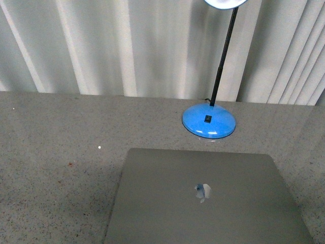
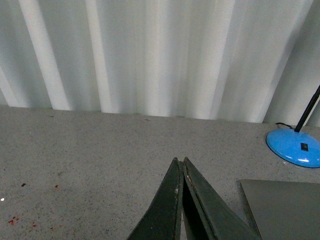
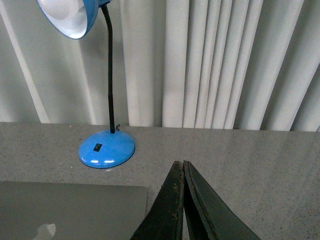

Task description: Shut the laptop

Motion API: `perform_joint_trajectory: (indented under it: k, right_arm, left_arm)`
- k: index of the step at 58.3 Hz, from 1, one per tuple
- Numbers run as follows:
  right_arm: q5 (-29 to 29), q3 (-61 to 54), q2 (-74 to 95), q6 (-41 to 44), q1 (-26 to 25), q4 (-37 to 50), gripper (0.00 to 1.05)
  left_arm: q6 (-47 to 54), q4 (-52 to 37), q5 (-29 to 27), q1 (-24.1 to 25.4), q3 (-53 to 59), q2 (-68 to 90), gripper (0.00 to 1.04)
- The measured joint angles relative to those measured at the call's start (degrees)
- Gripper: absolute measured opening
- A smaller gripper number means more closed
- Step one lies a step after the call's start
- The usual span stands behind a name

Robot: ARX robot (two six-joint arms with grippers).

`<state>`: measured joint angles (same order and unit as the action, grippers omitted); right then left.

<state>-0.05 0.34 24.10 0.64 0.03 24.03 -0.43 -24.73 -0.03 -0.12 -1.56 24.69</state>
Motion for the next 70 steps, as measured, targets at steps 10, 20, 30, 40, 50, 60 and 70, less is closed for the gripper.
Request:
perform_joint_trajectory:
  k: [10, 20, 30, 40, 50, 60, 70]
  right_arm:
    - [0.0, 0.0, -4.8, 0.0, 0.0, -4.6, 0.03]
    - [0.0, 0.0, -8.2, 0.0, 0.0, -8.0, 0.03]
    - [0.0, 0.0, -11.2, 0.0, 0.0, -11.0, 0.03]
    - [0.0, 0.0, -15.1, 0.0, 0.0, -14.9, 0.03]
    - [0.0, 0.0, -23.8, 0.0, 0.0, -23.8, 0.03]
    - [0.0, 0.0, -23.8, 0.0, 0.0, -24.0, 0.03]
    - [0.0, 0.0, -23.8, 0.0, 0.0, -24.0, 0.18]
  left_arm:
    - [0.0, 4.4, 0.0, 0.0, 0.0, -4.5, 0.04]
    - [0.0, 8.0, 0.0, 0.0, 0.0, -8.2, 0.04]
    - [0.0, 11.2, 0.0, 0.0, 0.0, -11.4, 0.04]
    - [0.0, 14.5, 0.0, 0.0, 0.0, -14.7, 0.04]
    - [0.0, 24.4, 0.0, 0.0, 0.0, -24.2, 0.04]
    - [0.0, 24.7, 0.0, 0.0, 0.0, -24.5, 0.04]
    - [0.0, 24.7, 0.0, 0.0, 0.0, -24.6, 0.13]
